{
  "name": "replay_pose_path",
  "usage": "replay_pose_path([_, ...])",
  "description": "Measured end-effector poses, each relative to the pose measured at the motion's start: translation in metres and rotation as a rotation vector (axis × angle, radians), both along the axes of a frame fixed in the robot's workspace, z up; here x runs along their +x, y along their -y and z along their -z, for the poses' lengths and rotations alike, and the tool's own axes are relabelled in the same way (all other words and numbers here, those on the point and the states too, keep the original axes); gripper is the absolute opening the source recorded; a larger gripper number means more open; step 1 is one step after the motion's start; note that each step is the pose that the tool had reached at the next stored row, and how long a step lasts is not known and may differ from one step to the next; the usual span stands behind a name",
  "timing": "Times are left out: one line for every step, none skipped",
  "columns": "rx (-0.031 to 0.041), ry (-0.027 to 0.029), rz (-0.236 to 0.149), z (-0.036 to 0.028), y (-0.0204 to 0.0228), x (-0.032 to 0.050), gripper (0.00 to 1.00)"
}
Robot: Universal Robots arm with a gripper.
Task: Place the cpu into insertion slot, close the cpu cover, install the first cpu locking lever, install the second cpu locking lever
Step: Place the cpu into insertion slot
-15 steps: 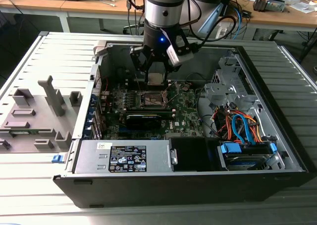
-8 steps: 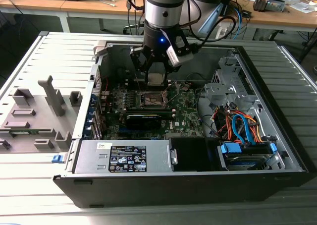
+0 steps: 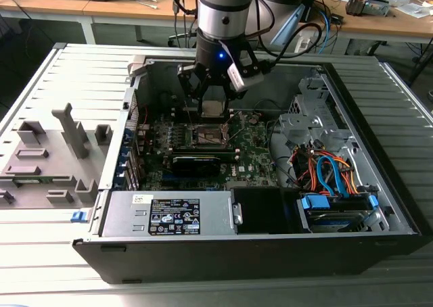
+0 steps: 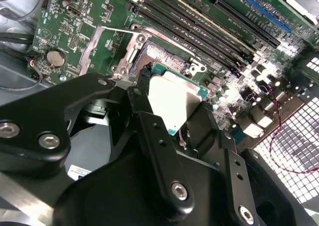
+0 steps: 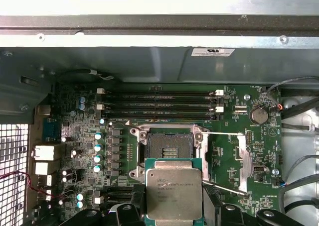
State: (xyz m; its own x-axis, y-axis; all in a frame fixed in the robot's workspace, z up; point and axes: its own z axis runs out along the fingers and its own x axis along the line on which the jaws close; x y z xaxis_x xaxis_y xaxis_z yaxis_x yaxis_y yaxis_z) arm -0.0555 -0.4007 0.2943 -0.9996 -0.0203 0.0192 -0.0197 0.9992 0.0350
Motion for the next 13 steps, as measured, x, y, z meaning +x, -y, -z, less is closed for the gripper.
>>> replay_pose_path([-0.0001,0.0,0.0,0.0004,0.0,0.0,0.54])
replay_pose_path([-0.0001,0.0,0.0,0.0006,0.0,0.0,0.54])
replay_pose_path([-0.0001,0.0,0.0,0.0007,0.0,0.0,0.54])
replay_pose_path([-0.0002,0.0,0.0,0.0009,0.0,0.0,0.54])
replay_pose_path([-0.0002,0.0,0.0,0.0011,0.0,0.0,0.54])
replay_pose_path([-0.0002,0.0,0.0,0.0012,0.0,0.0,0.54])
replay_pose_path([-0.0005,0.0,0.0,0.0015,0.0,0.0,0.54])
replay_pose_path([-0.0006,0.0,0.0,0.0016,0.0,0.0,0.54])
replay_pose_path([-0.0006,0.0,0.0,0.0017,0.0,0.0,0.54])
replay_pose_path([-0.001,0.0,0.0,0.0019,0.0,0.0,0.54])
replay_pose_path([-0.0011,0.0,0.0,0.002,0.0,0.0,0.54])
replay_pose_path([-0.0015,0.0,0.0,0.0022,0.0,0.0,0.54])
replay_pose_path([-0.0017,0.0,0.0,0.0023,0.0,0.0,0.54])
